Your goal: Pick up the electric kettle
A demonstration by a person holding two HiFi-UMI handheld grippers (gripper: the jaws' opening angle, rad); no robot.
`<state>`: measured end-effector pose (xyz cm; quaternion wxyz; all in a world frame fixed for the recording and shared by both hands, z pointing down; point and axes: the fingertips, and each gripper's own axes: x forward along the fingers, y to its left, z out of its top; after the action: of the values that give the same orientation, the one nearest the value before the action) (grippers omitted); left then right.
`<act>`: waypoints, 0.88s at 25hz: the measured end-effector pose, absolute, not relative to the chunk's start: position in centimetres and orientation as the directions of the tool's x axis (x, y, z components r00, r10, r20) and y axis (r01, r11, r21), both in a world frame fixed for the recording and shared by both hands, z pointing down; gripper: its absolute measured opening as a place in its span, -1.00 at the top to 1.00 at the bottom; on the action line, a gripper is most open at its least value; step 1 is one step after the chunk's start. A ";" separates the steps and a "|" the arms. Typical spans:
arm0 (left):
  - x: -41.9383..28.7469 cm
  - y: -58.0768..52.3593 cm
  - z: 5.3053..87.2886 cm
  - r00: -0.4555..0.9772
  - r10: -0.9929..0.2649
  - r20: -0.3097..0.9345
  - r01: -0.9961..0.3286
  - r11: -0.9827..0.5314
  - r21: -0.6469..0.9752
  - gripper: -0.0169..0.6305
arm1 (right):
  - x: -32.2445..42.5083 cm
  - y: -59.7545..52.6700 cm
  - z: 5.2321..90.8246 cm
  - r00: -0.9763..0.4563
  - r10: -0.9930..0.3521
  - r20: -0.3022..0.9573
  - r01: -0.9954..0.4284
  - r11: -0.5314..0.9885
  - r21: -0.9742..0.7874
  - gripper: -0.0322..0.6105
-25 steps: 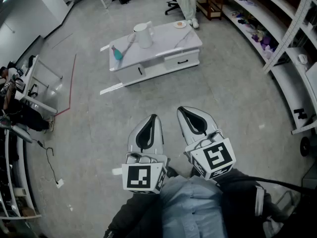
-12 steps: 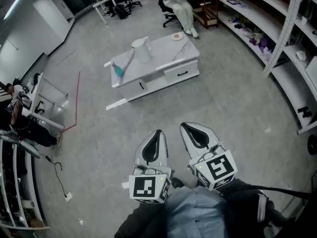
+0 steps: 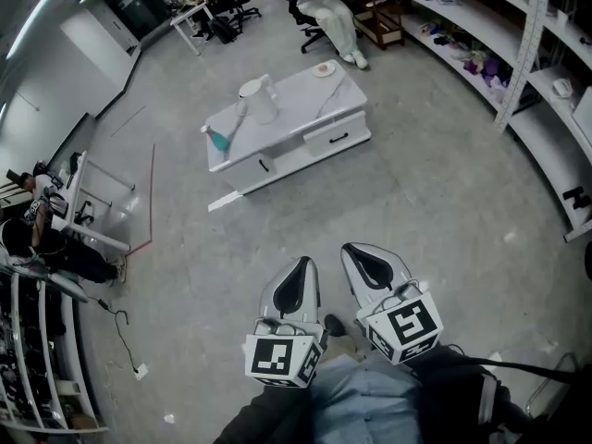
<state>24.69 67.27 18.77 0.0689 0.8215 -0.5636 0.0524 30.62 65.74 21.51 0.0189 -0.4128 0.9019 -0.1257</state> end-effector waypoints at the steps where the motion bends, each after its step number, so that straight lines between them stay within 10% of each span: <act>1: 25.0 67.3 19.0 0.365 -0.916 0.167 -0.931 -0.362 0.055 0.94 | 30.8 65.8 21.9 -0.658 -0.750 0.074 -0.740 0.624 -0.250 0.82; 22: 17.0 54.3 20.0 0.389 -0.917 0.090 -0.912 -0.370 0.177 0.94 | 23.2 54.0 23.9 -0.652 -0.731 0.199 -0.758 0.622 -0.199 0.82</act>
<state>16.96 54.30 20.04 0.0993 0.8275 -0.5526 -0.0117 23.25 53.99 23.89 -0.0492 -0.4140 0.8991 -0.1332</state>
